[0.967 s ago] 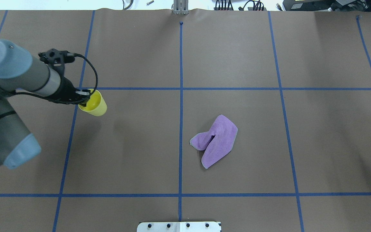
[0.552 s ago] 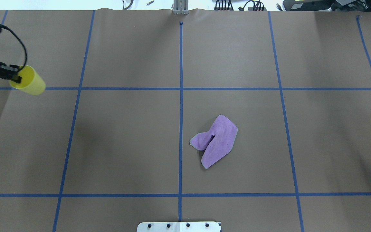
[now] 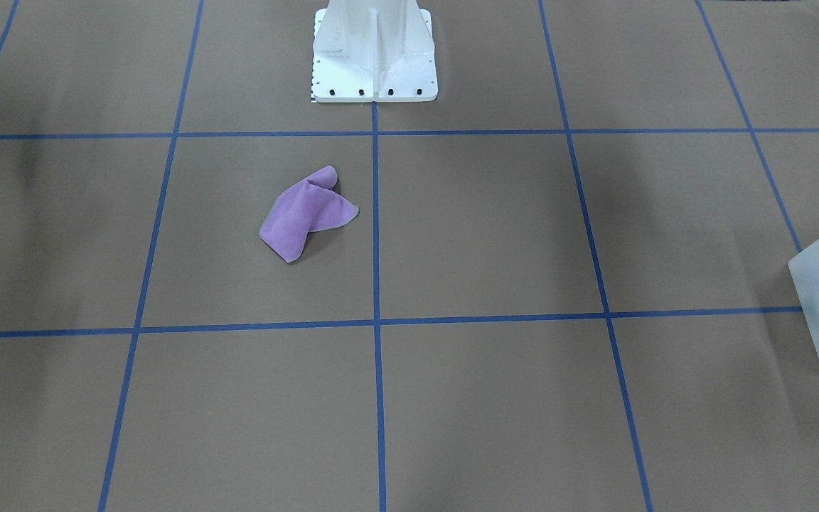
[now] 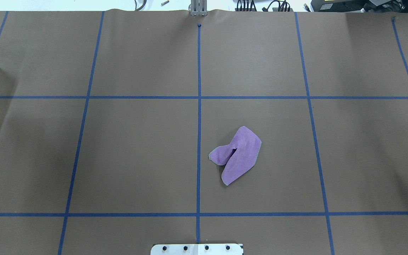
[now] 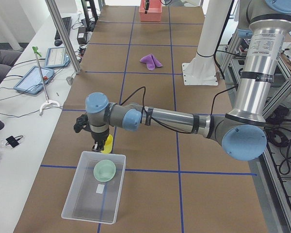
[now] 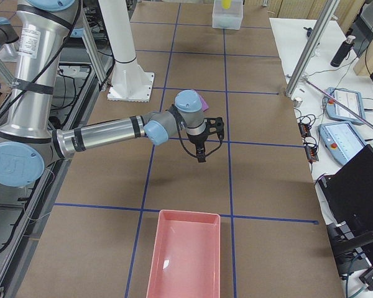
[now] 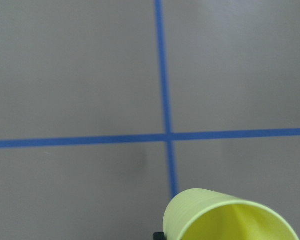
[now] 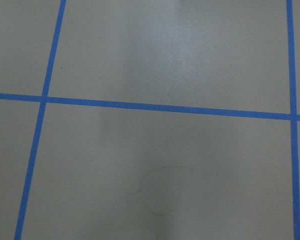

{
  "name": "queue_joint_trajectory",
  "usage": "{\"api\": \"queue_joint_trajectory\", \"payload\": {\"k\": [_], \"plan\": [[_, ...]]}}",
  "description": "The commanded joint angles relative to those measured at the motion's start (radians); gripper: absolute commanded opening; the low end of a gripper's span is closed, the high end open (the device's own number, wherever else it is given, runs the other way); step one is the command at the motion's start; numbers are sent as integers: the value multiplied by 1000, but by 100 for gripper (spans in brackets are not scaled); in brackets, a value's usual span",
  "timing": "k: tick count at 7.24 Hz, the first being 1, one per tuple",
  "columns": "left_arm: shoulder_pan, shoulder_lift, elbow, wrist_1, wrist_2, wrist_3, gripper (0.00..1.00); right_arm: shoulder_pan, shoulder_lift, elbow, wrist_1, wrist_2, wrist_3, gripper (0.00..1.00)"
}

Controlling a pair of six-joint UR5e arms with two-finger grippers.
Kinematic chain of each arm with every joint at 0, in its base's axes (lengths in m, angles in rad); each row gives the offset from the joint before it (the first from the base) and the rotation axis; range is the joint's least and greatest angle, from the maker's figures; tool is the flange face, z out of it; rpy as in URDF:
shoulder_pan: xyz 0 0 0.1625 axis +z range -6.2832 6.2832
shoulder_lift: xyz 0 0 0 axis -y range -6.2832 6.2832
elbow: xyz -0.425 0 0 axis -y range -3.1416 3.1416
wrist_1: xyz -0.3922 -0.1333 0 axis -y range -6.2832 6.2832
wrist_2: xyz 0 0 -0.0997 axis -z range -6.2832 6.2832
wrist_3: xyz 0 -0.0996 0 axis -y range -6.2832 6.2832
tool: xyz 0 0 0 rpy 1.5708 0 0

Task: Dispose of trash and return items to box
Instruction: 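Lower the yellow cup into the clear bin and open the left gripper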

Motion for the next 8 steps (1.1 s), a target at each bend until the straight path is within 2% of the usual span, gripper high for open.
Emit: {"api": "queue_joint_trajectory", "payload": {"k": [1, 2, 3, 7, 8], "plan": [[-81, -114, 352, -157, 15, 144, 0, -3, 0, 1, 10, -1, 0, 100], [-78, -119, 474, -298, 26, 140, 0, -3, 0, 1, 10, -1, -1, 100], [-75, -128, 539, -362, 87, 132, 0, -4, 0, 1, 10, -1, 0, 100], [26, -113, 599, -511, 98, -17, 0, -4, 2, 4, 21, -1, -2, 100], [31, -113, 605, -515, 98, -18, 0, -4, 0, 2, 30, -3, -2, 100]]}}
